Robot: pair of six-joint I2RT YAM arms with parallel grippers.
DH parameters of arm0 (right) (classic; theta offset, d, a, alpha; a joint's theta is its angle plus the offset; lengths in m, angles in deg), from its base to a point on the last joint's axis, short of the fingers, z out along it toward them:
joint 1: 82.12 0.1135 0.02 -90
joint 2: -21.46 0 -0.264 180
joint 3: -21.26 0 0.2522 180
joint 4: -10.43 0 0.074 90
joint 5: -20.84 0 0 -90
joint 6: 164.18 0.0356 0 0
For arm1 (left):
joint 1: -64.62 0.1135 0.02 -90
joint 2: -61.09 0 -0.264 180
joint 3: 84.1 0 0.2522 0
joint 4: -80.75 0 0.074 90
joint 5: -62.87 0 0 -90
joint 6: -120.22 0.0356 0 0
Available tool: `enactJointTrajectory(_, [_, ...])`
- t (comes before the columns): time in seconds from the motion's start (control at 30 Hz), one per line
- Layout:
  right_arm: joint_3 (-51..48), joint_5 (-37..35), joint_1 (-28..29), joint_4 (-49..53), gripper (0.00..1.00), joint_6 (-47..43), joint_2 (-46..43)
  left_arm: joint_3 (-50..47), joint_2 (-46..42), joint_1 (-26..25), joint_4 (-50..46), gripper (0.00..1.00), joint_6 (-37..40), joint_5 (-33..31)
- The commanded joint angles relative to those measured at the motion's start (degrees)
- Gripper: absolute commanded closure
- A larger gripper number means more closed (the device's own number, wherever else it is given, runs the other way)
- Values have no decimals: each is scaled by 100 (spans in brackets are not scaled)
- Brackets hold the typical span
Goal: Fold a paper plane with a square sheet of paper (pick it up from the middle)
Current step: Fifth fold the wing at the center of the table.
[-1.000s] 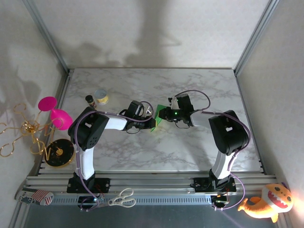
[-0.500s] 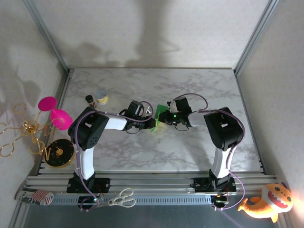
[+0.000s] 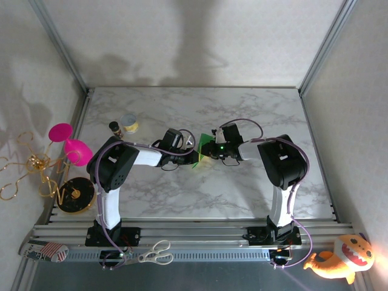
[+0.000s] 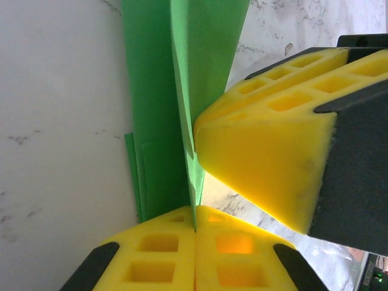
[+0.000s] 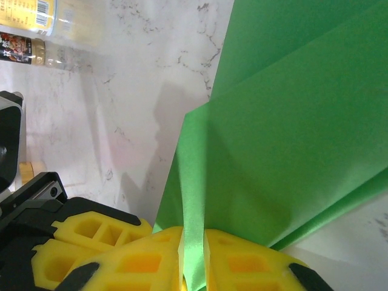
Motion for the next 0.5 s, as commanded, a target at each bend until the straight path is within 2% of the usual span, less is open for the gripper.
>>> enactJointTrajectory(0.0, [143, -39, 33, 209, 81, -112, 117, -293, 674, -28, -627, 93, 56, -644])
enactJointTrajectory(0.33, [236, -664, 33, 780, 81, -176, 22, -268, 694, -29, -662, 95, 56, -671])
enactJointTrajectory(0.47, [313, -700, 33, 837, 81, -174, 64, -258, 705, -33, -680, 95, 56, -671])
